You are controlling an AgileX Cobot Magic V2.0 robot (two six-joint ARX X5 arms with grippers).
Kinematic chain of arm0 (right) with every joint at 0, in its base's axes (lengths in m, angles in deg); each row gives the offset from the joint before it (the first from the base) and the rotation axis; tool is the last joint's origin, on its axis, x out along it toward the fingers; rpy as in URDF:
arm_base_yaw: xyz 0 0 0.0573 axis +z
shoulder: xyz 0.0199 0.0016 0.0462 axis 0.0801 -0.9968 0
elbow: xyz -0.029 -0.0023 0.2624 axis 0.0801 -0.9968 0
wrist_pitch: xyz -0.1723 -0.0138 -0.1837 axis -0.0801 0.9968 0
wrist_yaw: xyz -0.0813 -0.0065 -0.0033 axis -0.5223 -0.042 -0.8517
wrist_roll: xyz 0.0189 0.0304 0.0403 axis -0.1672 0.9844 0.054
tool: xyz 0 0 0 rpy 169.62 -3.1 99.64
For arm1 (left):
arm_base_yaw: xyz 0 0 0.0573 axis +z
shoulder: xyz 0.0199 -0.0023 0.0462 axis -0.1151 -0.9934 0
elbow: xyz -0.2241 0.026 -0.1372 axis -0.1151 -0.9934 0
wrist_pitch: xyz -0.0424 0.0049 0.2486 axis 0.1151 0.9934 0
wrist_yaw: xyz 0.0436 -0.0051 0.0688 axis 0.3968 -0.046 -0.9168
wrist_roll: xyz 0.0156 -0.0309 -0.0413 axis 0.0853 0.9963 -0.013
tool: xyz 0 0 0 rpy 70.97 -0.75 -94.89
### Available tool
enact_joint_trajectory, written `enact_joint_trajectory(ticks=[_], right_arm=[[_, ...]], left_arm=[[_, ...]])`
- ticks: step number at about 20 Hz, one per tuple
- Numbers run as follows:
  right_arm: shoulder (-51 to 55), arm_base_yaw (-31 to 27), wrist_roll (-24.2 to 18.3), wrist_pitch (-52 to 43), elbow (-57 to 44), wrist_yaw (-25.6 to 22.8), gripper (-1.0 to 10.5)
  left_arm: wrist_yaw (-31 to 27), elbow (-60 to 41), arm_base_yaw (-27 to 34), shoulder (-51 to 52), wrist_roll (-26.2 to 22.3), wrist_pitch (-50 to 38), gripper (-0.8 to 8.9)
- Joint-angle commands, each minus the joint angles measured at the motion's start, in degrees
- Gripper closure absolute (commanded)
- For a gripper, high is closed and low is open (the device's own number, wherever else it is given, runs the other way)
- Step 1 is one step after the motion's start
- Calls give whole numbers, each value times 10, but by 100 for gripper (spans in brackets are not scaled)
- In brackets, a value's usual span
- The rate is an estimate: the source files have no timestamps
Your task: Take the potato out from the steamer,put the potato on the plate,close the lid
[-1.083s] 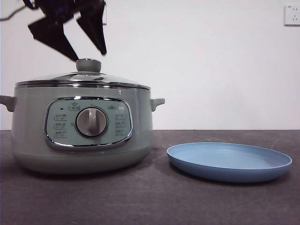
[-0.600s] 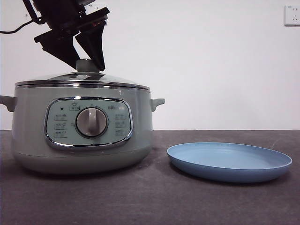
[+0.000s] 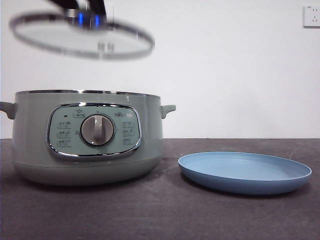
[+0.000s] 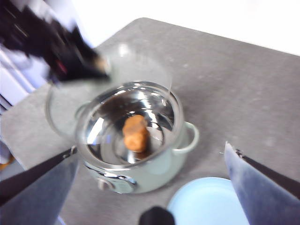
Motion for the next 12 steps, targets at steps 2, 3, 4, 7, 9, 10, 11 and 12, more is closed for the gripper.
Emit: enact_joint_trajectory(ticks=[2, 3, 4, 7, 9, 10, 11, 12], right_arm=[[-36, 20, 15, -6, 7, 1, 289], [-52, 28, 15, -6, 13, 1, 289], [-74, 41, 13, -6, 22, 1, 289], [-151, 84, 8, -5, 66, 0, 289], [-212, 109, 0, -2, 113, -1, 289], [-244, 124, 0, 0, 140, -2, 289], [-275, 137, -3, 5, 168, -4, 289], [-309, 149, -7, 10, 198, -6, 289]], left_arm=[[-19, 139, 0, 15, -31, 54, 821], [-31, 172, 0, 15, -31, 79, 821], [-51, 209, 0, 15, -36, 111, 822], [-136, 287, 0, 19, -46, 197, 821], [-211, 297, 0, 36, -45, 217, 821], [-244, 297, 0, 47, -45, 217, 821], [-266, 297, 0, 59, -44, 218, 822], [-283, 297, 0, 72, -43, 219, 822]])
